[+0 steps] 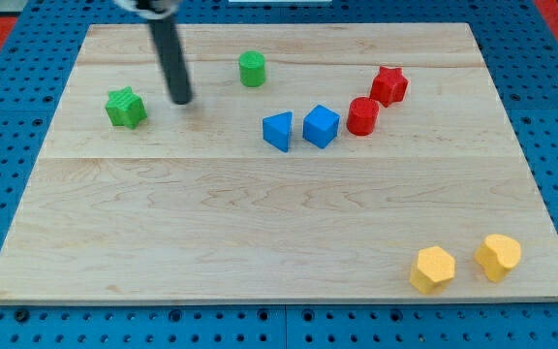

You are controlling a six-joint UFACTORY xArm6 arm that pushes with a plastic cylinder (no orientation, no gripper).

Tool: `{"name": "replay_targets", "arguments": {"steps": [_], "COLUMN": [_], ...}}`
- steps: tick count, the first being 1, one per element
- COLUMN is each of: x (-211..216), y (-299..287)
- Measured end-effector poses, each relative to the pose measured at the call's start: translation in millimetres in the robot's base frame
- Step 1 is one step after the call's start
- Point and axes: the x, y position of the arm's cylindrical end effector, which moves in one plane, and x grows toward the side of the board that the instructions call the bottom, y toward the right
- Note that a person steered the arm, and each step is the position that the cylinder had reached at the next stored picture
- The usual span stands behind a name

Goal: Slide the green circle towards the green star

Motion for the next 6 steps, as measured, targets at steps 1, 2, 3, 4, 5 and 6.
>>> {"name": "replay_targets", "arguments": {"steps": [1, 2, 3, 4, 5, 6], "x": [-5.0, -26.3, -59.3, -59.3, -56.7, -56.7], "y": [93.2, 132.9, 111.7, 77.3, 43.6, -0.7]}}
